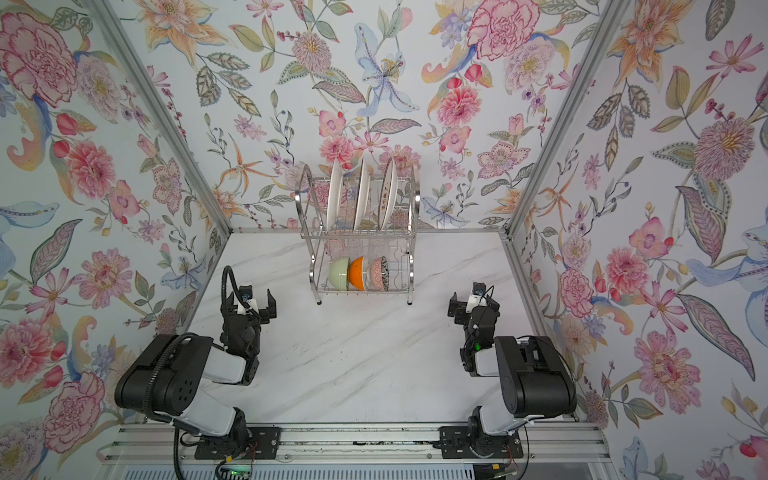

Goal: Unload the mixed dishes from the dish rack

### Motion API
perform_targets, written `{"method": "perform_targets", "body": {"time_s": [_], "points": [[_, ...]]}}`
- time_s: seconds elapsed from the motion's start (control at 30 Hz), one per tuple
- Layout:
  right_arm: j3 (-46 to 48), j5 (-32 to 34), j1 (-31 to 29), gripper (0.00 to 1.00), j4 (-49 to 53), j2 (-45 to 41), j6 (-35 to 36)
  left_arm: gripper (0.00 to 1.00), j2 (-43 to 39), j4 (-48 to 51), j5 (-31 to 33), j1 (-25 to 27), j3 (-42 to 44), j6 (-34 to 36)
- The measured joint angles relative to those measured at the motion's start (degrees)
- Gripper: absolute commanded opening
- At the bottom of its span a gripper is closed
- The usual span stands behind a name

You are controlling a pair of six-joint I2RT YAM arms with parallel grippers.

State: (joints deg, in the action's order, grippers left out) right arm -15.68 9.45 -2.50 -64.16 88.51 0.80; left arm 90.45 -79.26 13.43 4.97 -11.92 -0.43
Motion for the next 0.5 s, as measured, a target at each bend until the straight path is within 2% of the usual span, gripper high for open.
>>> {"method": "perform_targets", "body": {"time_s": [0.3,0.5], "points": [[0.00,0.00,0.00,0.99,0.90,-0.79,0.02,0.99,-1.51,1.09,0.00,0.00,0.07,0.02],[-1.29,-0.04,-0.07,0.99,8.50,-9.73,0.42,0.99,-14.51,8.81,-0.35,0.00,-0.13,0.04]]}}
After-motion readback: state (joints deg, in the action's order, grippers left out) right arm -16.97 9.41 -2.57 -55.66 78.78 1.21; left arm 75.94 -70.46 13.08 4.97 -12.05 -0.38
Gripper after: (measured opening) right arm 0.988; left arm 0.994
